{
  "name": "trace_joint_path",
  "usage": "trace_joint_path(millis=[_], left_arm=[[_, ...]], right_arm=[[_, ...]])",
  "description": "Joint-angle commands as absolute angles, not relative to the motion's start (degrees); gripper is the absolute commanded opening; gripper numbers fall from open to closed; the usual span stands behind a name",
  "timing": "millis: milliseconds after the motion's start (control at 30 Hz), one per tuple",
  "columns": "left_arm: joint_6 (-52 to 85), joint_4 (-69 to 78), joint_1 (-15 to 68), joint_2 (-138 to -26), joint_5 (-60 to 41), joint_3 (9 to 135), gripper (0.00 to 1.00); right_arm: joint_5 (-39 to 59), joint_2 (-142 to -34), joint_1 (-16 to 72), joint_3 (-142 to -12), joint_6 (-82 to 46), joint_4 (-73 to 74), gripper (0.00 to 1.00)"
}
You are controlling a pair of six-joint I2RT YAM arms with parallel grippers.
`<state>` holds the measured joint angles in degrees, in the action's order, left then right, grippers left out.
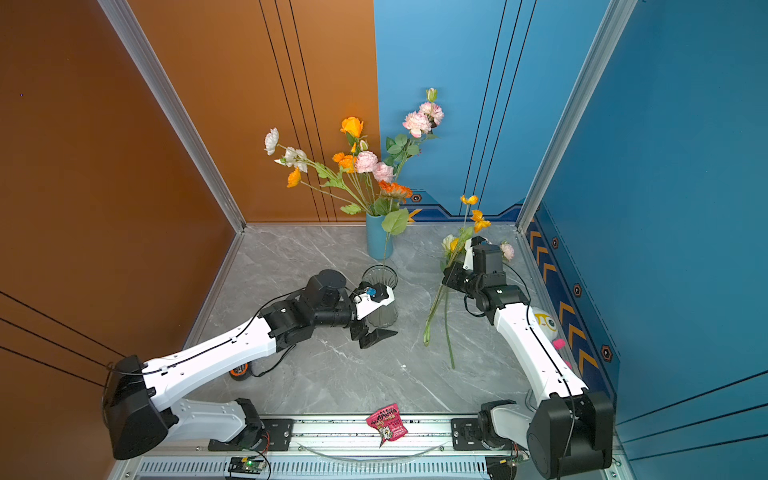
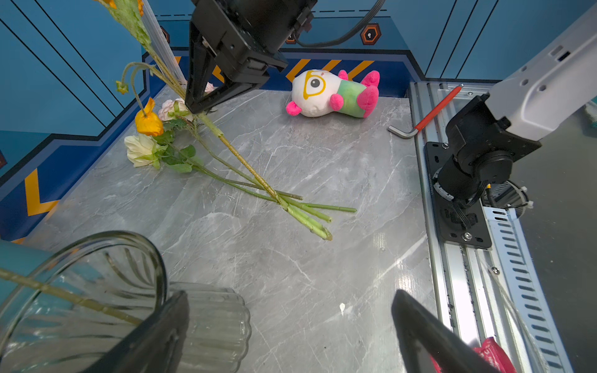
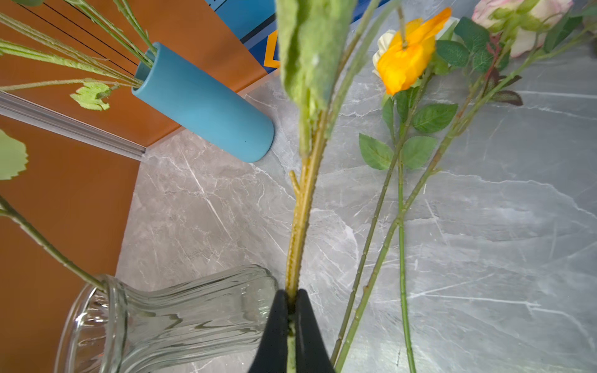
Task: Arrange the flowers into the vase
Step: 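Lift the yellow poppies upright with the right gripper toward the glass vase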
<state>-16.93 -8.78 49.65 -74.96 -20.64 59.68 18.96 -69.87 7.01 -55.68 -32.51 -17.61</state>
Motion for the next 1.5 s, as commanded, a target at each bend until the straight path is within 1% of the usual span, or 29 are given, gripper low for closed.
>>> trace_joint_path(millis=[0, 167, 267, 333, 433, 500, 533, 567, 667, 800, 900, 1033, 1100, 1167, 1233, 1300, 1467], left_arm=[[-17.67, -9.93, 50.32, -74.75, -21.6, 61.3, 0.98], [-17.78, -9.93, 50.43, -74.71, -21.77, 61.26, 0.98], [-17.78, -9.93, 50.45, -74.83, -21.8, 61.26, 0.98], [-18.0, -10.02, 50.37, -74.67, -21.71, 61.26, 0.98], [-18.41, -10.15, 50.33, -74.38, -21.29, 61.08, 0.98], [-18.45, -10.17, 50.36, -74.31, -21.44, 61.08, 0.98], [-18.46, -10.15, 50.36, -74.27, -21.6, 61.08, 0.98], [-18.46, -10.19, 50.35, -74.22, -21.62, 61.13, 0.98], [-18.46, -10.19, 50.35, -74.03, -21.49, 61.09, 0.98], [-18.68, -10.2, 50.31, -74.01, -21.45, 61.03, 0.98], [-18.82, -10.28, 50.3, -74.19, -21.78, 61.0, 0.98], [-18.98, -10.28, 50.35, -74.05, -22.41, 60.95, 0.98], [-19.31, -10.28, 50.34, -73.88, -22.24, 60.89, 0.98], [-19.51, -10.28, 50.3, -73.85, -22.03, 60.82, 0.98], [-19.59, -10.24, 50.35, -73.92, -21.91, 60.82, 0.98], [-19.76, -10.28, 50.28, -73.88, -21.79, 60.9, 0.98], [-21.34, -12.58, 49.77, -72.32, -21.17, 60.91, 0.98]], right_arm=[[25.91, -70.94, 4.67, -54.19, -38.13, -14.99, 0.01], [32.69, -71.94, 2.44, -53.47, -40.7, -15.4, 0.0], [28.58, -70.77, 3.16, -53.83, -37.87, -17.28, 0.0], [28.84, -70.12, 3.16, -53.87, -37.61, -16.63, 0.0], [31.11, -68.9, 3.0, -54.05, -38.95, -13.64, 0.0], [36.21, -68.58, 2.0, -52.4, -43.6, -6.25, 0.0], [36.76, -68.33, 1.77, -52.07, -45.15, -4.34, 0.0], [35.81, -67.7, 2.11, -52.56, -44.28, -4.94, 0.0], [28.59, -65.24, 5.1, -54.69, -35.98, -10.64, 0.0], [25.63, -58.85, 7.64, -52.21, -31.21, -4.19, 0.0], [20.01, -51.16, 10.49, -47.12, -28.05, 3.47, 0.0], [11.7, -43.39, 11.34, -41.18, -28.93, 11.12, 0.0], [7.26, -40.57, 11.04, -40.09, -31.73, 11.61, 0.0], [6.48, -39.89, 9.4, -40.51, -36.12, 10.27, 0.0], [9.41, -41.38, 8.0, -44.08, -36.79, 4.68, 0.0], [10.37, -42.48, 9.35, -46.41, -34.41, 2.29, 0.0], [5.89, -42.28, 14.18, -48.94, -29.98, 2.74, 0.0]])
